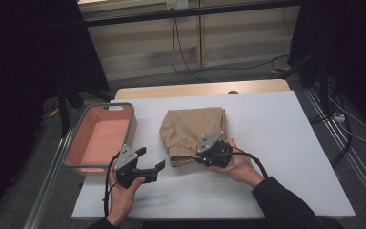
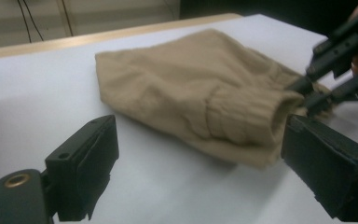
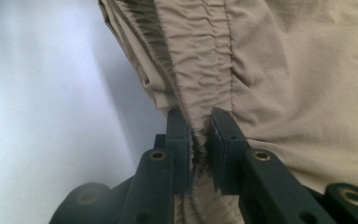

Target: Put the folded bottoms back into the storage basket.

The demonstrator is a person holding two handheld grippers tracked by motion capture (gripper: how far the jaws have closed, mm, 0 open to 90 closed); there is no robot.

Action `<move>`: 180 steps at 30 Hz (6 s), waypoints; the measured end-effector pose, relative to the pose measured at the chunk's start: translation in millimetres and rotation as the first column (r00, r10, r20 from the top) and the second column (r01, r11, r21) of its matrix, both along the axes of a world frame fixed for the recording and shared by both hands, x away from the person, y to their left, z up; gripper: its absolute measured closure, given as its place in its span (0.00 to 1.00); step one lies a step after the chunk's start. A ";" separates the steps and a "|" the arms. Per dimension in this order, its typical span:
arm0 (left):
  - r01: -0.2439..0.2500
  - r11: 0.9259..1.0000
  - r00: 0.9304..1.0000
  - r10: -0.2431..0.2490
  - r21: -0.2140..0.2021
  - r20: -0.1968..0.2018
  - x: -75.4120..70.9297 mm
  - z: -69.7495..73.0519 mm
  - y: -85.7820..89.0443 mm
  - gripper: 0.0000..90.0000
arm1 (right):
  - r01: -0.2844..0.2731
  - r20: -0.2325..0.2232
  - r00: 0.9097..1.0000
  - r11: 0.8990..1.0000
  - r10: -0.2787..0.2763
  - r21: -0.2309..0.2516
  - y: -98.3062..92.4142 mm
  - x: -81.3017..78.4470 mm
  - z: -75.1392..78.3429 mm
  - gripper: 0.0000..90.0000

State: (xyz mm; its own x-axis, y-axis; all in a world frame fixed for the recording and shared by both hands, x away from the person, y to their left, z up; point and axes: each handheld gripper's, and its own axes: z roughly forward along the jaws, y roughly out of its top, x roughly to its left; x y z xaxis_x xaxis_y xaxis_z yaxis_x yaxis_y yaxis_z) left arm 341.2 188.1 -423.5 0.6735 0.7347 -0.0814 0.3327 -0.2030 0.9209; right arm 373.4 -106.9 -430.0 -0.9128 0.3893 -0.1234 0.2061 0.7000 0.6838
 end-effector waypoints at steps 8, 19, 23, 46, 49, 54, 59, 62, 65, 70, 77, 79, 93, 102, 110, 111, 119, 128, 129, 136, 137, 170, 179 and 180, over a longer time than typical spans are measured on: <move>0.032 0.999 0.998 -0.031 0.004 -0.046 13.3 4.2 -10.6 0.10 | -0.009 -0.010 1.000 1.000 0.009 0.008 -0.1 -6.6 0.1 0.88; 0.059 0.998 0.990 -0.057 0.012 -0.129 39.8 17.0 -23.0 0.09 | -0.024 -0.011 1.000 1.000 0.024 0.006 -1.5 -18.6 0.8 0.88; 0.066 0.998 0.984 -0.064 0.009 -0.164 52.2 20.1 -29.0 0.09 | -0.031 -0.012 0.999 0.999 0.031 0.005 -3.3 -23.6 4.0 0.88; -0.004 0.997 0.967 0.024 0.079 -0.252 109.3 -0.9 -51.5 0.16 | -0.041 -0.034 0.999 0.999 0.042 0.035 -1.4 -50.7 0.5 0.88; -0.010 0.997 0.963 0.031 0.080 -0.269 113.4 -4.0 -52.8 0.17 | -0.052 -0.038 0.998 0.998 0.054 0.040 -1.5 -53.3 1.6 0.88; -0.028 0.993 0.957 0.061 0.116 -0.283 130.6 -5.4 -55.2 0.24 | -0.053 -0.050 0.997 0.997 0.055 0.048 0.6 -58.6 2.0 0.88; -0.067 0.992 0.949 0.097 0.108 -0.300 143.8 -10.9 -54.0 0.32 | -0.070 -0.055 0.996 0.996 0.073 0.050 6.9 -61.4 0.9 0.88; -0.113 0.984 0.940 0.151 0.140 -0.306 151.5 -14.7 -51.0 0.39 | -0.075 -0.061 0.995 0.996 0.078 0.055 7.1 -62.4 1.5 0.88; -0.128 0.983 0.928 0.165 0.129 -0.334 160.0 -18.9 -44.5 0.50 | -0.078 -0.062 0.995 0.995 0.081 0.055 7.4 -62.0 0.7 0.88; -0.107 0.986 0.913 0.149 0.131 -0.380 163.8 -30.5 -48.3 0.57 | -0.081 -0.062 0.995 0.995 0.084 0.055 7.3 -61.7 0.6 0.88; -0.080 0.983 0.921 0.137 0.167 -0.365 164.2 -36.4 -53.9 0.48 | -0.083 -0.063 0.994 0.995 0.086 0.053 7.3 -61.5 0.4 0.88; -0.081 0.980 0.928 0.141 0.182 -0.346 163.8 -37.3 -55.0 0.51 | -0.080 -0.064 0.994 0.995 0.084 0.053 7.4 -61.4 0.3 0.88; 0.000 0.989 0.903 0.064 0.150 -0.425 157.2 -34.5 -55.6 0.86 | -0.081 -0.063 0.994 0.995 0.085 0.053 7.7 -61.4 -0.4 0.88; -0.016 0.991 0.901 0.071 0.132 -0.428 155.3 -33.3 -55.0 0.95 | -0.077 -0.062 0.995 0.995 0.081 0.065 6.2 -61.8 -0.4 0.88; -0.026 0.996 0.918 0.057 0.083 -0.392 154.4 -24.7 -50.0 0.96 | -0.067 -0.064 0.995 0.994 0.073 0.091 3.6 -60.9 0.7 0.88; -0.035 0.997 0.921 0.058 0.066 -0.385 153.7 -23.0 -49.9 0.96 | -0.066 -0.063 0.995 0.994 0.072 0.092 3.7 -61.0 0.9 0.88; -0.037 0.999 0.938 0.046 0.034 -0.343 150.9 -11.1 -47.0 0.96 | -0.061 -0.059 0.996 0.992 0.067 0.109 5.1 -61.3 -0.2 0.88; -0.036 0.999 0.952 0.038 0.011 -0.303 147.8 -5.5 -47.7 0.96 | -0.052 -0.057 0.997 0.989 0.060 0.137 3.8 -60.6 1.2 0.88; -0.034 0.999 0.954 0.037 0.013 -0.299 147.4 -4.1 -47.0 0.96 | -0.051 -0.056 0.997 0.988 0.060 0.143 3.8 -60.6 1.5 0.88; -0.035 0.999 0.954 0.025 -0.028 -0.299 147.1 1.6 -44.5 0.96 | -0.048 -0.054 0.997 0.986 0.058 0.161 3.4 -60.0 2.9 0.88; -0.036 0.999 0.954 0.024 -0.035 -0.297 146.9 2.4 -44.4 0.96 | -0.047 -0.055 0.997 0.985 0.056 0.165 3.4 -60.1 3.1 0.88; -0.012 0.997 0.976 -0.004 -0.072 -0.217 140.0 37.5 -37.9 0.97 | -0.044 -0.010 0.999 0.972 0.048 0.229 4.9 -61.3 17.3 0.88; -0.016 0.995 0.981 -0.004 -0.102 -0.193 141.0 52.1 -32.3 0.97 | -0.051 0.012 0.999 0.966 0.049 0.254 8.8 -58.3 24.8 0.88; -0.018 0.995 0.981 -0.001 -0.102 -0.193 141.0 53.5 -31.4 0.97 | -0.051 0.014 0.999 0.965 0.049 0.256 9.5 -57.9 26.2 0.88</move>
